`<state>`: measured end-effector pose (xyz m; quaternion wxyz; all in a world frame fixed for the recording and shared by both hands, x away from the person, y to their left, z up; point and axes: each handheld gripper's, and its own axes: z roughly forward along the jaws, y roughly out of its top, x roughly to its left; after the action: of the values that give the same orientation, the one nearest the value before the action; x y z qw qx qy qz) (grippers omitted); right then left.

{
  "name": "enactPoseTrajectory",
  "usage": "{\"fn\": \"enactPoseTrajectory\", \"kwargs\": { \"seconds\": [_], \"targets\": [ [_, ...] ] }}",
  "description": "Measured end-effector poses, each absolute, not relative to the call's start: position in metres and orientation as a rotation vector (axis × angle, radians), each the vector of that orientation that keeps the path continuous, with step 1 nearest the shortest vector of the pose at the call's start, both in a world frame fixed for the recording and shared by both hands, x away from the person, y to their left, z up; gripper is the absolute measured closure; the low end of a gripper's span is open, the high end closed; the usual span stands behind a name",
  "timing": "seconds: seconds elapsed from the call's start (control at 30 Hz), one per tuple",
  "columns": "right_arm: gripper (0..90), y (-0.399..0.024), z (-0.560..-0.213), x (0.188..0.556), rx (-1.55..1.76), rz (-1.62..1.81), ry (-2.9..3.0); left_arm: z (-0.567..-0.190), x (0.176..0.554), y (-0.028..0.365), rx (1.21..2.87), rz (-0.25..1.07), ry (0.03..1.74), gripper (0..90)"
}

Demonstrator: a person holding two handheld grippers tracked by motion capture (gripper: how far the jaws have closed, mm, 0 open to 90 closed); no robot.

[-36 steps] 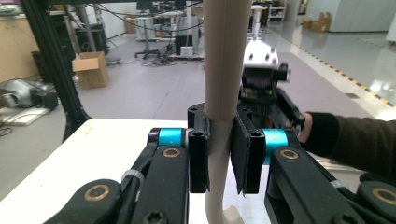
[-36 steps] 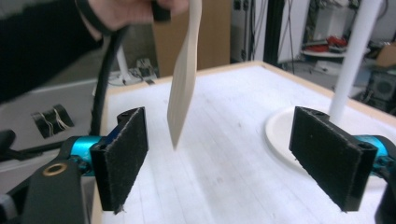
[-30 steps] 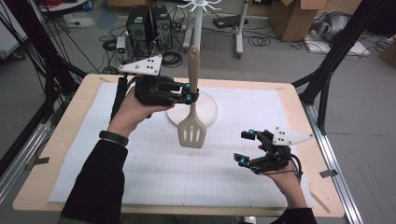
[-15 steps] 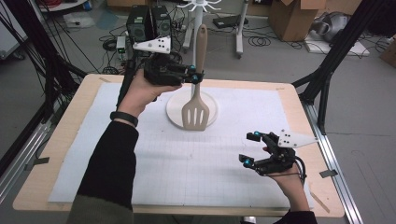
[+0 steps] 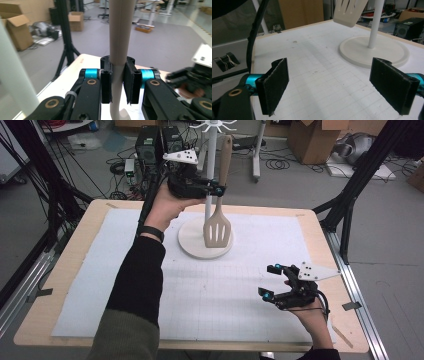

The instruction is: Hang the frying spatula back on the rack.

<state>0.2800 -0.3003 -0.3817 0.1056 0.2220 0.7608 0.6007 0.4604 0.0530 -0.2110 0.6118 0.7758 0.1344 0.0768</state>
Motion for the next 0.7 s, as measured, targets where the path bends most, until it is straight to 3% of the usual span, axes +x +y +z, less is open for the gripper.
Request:
{"fn": "enactPoseTrajectory", "kwargs": {
  "seconds": [0.7],
  "targets": [
    [14.8,-0.304,-0.388,0.279,0.671,1.770,2.254,-0.215,0.483,0.055,1.778,0.195,0.400,77.7]
  ]
}}
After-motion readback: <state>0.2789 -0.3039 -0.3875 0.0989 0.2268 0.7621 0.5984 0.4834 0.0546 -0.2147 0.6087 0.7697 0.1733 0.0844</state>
